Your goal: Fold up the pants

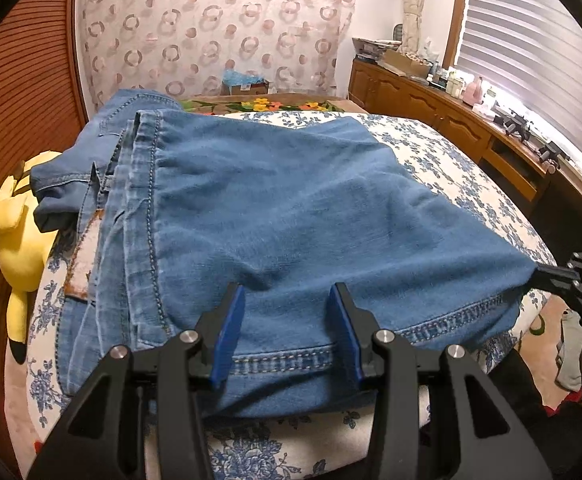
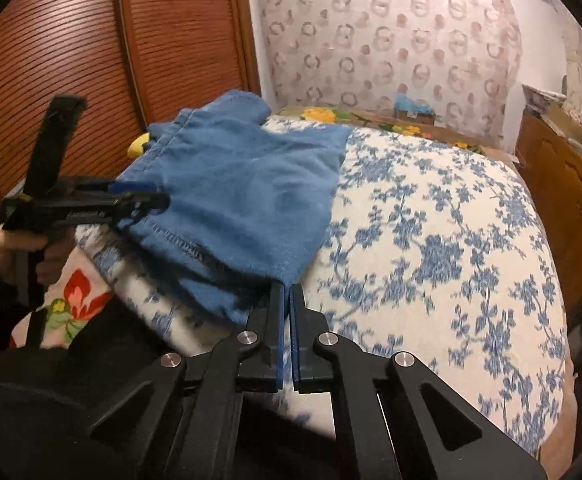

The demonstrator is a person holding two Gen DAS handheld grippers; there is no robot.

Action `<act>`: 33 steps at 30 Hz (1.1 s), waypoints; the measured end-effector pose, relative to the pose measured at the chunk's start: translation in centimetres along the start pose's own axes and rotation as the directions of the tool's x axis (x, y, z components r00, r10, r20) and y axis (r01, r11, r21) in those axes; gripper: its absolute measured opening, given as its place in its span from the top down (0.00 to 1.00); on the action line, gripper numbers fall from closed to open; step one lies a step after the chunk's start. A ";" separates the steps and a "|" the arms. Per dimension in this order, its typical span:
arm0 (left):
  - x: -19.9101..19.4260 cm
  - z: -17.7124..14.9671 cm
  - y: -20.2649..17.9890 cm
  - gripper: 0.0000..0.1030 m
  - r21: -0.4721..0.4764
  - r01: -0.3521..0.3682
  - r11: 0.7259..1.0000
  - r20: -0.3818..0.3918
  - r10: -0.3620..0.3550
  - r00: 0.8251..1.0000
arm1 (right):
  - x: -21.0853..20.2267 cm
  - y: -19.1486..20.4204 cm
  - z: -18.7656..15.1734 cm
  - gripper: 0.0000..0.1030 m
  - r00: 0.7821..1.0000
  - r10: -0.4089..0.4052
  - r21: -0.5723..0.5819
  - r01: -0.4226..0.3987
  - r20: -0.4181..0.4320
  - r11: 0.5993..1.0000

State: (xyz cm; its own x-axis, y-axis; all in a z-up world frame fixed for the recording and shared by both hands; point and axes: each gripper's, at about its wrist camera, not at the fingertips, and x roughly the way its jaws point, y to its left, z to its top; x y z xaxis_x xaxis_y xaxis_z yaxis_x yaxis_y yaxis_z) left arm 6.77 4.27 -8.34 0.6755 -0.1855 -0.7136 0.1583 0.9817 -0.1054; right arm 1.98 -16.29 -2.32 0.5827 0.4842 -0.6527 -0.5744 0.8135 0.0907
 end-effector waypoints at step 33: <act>-0.4 2.2 1.2 0.58 0.015 -0.046 0.999 0.024 0.046 0.999 | 8.8 -6.4 11.8 0.67 0.999 0.019 0.054 -0.021 0.042 0.998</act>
State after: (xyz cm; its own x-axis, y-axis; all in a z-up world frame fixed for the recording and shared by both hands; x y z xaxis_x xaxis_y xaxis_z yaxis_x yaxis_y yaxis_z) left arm 8.26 5.39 -6.64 0.6989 -0.1414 -0.7011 0.1375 0.9885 -0.0622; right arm 17.51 -13.42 0.24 0.5955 0.5127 -0.6185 -0.5549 0.8192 0.1448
